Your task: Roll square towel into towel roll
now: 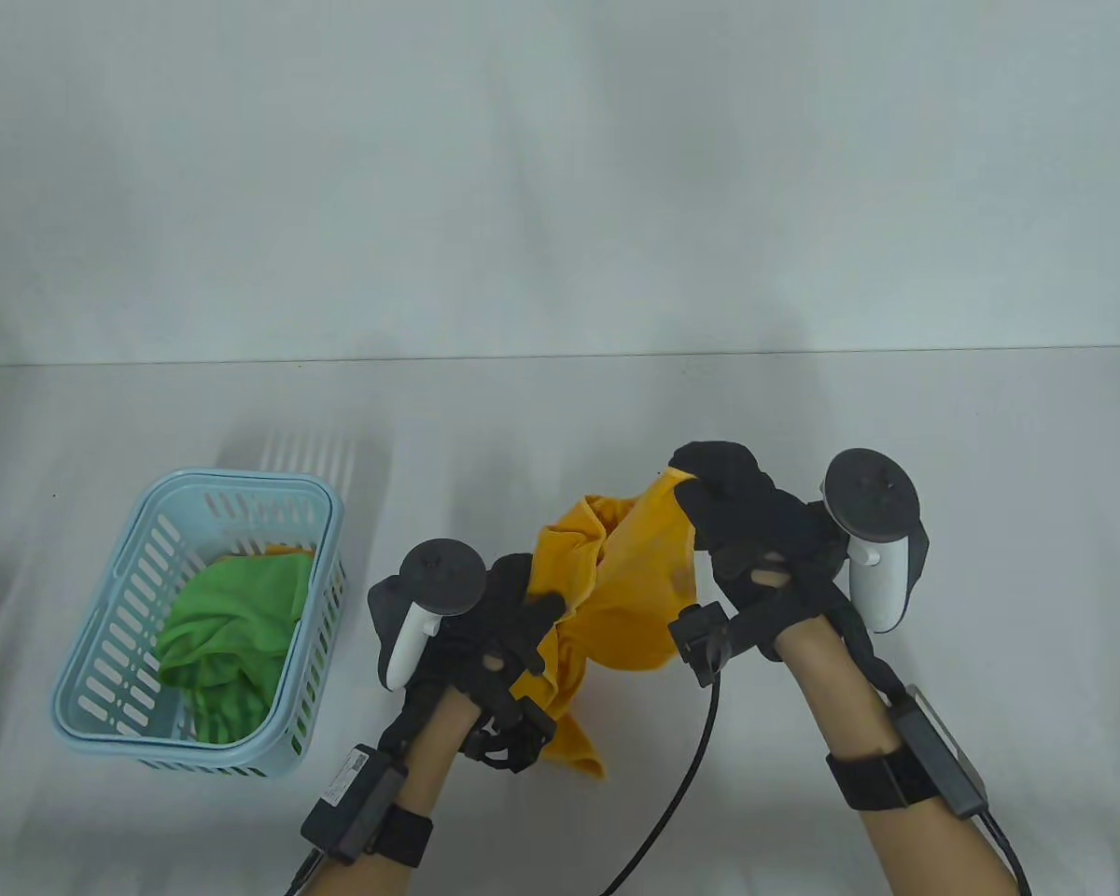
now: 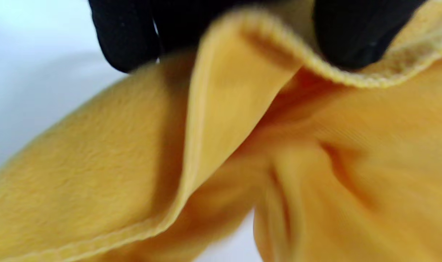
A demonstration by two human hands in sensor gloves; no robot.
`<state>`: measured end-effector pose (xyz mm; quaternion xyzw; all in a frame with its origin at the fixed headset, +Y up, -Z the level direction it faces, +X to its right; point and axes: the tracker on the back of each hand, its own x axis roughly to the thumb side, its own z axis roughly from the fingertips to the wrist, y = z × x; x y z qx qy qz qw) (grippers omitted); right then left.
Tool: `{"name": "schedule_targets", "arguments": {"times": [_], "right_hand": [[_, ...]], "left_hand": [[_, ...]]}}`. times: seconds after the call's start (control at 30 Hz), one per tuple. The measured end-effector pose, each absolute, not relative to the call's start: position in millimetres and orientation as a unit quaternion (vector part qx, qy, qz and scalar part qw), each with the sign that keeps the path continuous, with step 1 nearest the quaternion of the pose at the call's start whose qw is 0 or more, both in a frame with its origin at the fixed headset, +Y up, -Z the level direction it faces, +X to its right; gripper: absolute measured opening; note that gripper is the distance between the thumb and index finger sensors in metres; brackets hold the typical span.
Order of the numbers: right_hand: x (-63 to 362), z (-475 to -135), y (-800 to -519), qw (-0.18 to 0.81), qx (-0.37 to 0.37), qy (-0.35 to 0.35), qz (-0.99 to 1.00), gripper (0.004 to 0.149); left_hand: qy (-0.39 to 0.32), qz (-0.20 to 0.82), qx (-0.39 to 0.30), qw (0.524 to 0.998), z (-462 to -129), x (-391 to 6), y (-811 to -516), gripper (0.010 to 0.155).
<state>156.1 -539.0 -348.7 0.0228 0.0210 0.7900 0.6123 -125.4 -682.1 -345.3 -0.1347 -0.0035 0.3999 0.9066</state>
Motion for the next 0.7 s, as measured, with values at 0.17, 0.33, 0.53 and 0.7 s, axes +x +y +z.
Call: {"name": "schedule_targets", "arguments": {"times": [0.17, 0.33, 0.53, 0.7], "right_hand": [[158, -352, -508, 0.586, 0.024, 0.015, 0.809, 0.037], [163, -351, -489, 0.565, 0.019, 0.002, 0.825, 0.037], [161, -344, -478, 0.546, 0.019, -0.003, 0.838, 0.038], [156, -341, -475, 0.539, 0.026, 0.004, 0.842, 0.038]], "left_hand": [[0.003, 0.412, -0.101, 0.906, -341, -138, -670, 0.084], [-0.008, 0.384, -0.082, 0.920, -339, -142, -663, 0.088], [-0.049, 0.325, -0.100, 0.939, -340, -130, -667, 0.084], [-0.072, 0.269, -0.127, 0.952, -343, -118, -680, 0.081]]}}
